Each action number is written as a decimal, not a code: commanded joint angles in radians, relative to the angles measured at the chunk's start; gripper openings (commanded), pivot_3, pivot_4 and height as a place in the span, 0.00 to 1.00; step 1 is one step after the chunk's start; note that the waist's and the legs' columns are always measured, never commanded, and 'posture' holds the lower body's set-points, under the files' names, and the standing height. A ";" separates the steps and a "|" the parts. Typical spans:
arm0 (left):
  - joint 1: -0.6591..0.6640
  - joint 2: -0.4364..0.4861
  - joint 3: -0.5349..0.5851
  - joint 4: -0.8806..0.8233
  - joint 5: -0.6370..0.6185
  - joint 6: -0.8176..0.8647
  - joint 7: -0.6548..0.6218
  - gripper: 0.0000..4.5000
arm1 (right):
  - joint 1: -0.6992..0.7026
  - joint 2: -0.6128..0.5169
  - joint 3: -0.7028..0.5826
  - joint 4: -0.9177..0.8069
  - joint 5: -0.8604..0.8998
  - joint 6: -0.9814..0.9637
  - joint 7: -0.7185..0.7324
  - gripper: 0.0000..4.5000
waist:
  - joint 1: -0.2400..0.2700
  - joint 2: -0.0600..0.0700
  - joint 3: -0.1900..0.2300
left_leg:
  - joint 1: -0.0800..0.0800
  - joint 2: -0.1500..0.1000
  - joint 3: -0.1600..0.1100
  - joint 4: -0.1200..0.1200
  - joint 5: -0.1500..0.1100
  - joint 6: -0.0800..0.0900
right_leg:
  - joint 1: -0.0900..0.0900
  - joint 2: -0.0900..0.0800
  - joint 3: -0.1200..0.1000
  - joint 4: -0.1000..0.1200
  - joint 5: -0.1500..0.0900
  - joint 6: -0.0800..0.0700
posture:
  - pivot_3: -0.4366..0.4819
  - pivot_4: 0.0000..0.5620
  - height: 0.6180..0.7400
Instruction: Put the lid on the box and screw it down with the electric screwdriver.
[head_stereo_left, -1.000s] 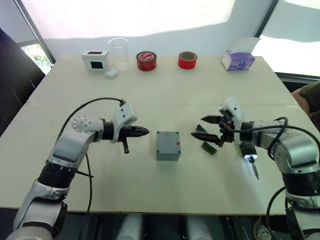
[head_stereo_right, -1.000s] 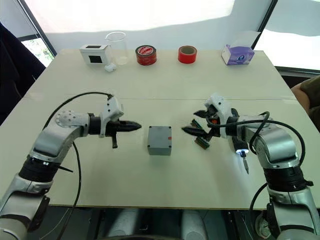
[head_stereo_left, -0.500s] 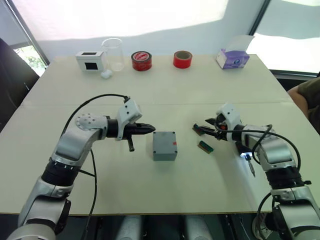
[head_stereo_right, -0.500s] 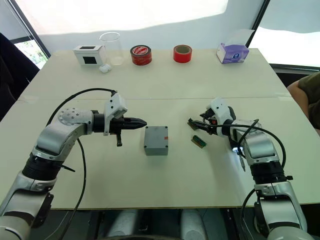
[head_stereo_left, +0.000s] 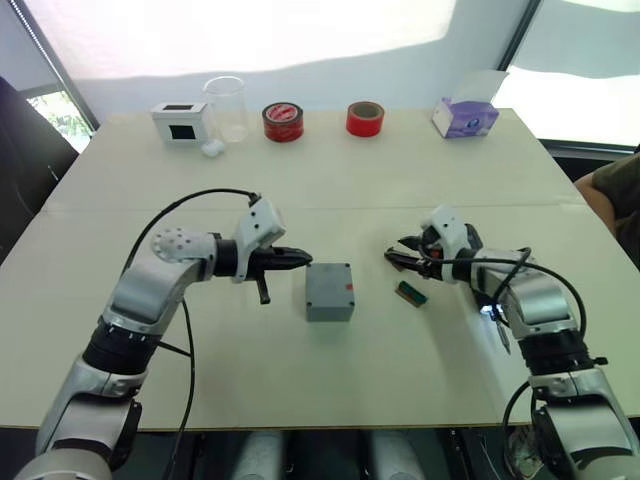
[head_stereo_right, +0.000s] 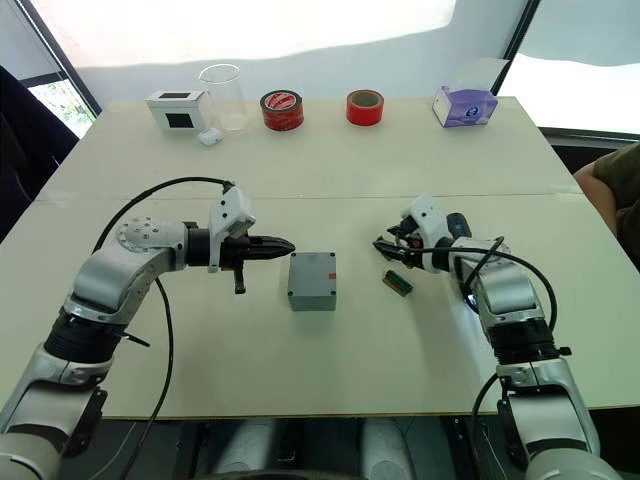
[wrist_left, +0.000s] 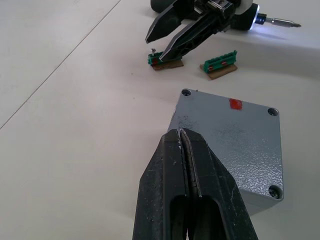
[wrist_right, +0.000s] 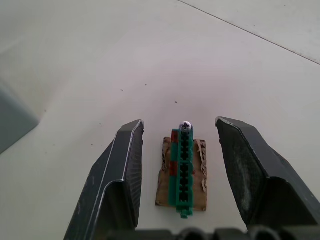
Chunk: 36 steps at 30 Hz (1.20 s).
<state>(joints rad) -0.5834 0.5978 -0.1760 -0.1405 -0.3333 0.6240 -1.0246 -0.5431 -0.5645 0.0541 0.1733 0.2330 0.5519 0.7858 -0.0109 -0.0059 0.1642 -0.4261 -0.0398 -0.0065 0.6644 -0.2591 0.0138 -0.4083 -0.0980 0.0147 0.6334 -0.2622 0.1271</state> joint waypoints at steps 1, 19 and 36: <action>-0.002 0.006 0.003 -0.028 -0.003 -0.009 0.001 0.00 | -0.026 0.005 0.000 0.003 -0.018 -0.029 -0.009 0.28 | 0.001 0.000 0.000 | 0.000 0.000 0.000 0.000 0.000 0.000 | 0.000 0.000 0.000 0.000 0.000 0.000 | 0.48 0.27 1.00; 0.000 0.005 0.003 -0.020 -0.003 -0.014 0.007 0.00 | -0.033 0.005 -0.033 -0.033 0.006 0.000 -0.002 0.01 | 0.000 0.000 0.000 | 0.000 0.000 0.000 0.000 0.000 -0.001 | 0.000 0.000 0.000 0.000 0.000 0.000 | 0.48 0.27 1.00; 0.000 0.003 0.000 -0.015 -0.005 -0.013 0.004 0.00 | -0.014 0.017 -0.125 -0.082 0.102 0.075 -0.043 0.06 | 0.000 0.000 0.000 | 0.000 0.000 0.000 0.000 0.000 0.000 | 0.000 0.000 0.000 0.000 0.000 0.000 | 0.48 0.27 1.00</action>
<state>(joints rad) -0.5824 0.5971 -0.1812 -0.1391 -0.3352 0.6225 -1.0203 -0.5541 -0.5333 -0.0599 0.1434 0.3401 0.6643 0.7435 -0.0108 -0.0058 0.1642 -0.4261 -0.0399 -0.0066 0.6644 -0.2594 0.0142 -0.4084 -0.0980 0.0148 0.6337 -0.2622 0.1271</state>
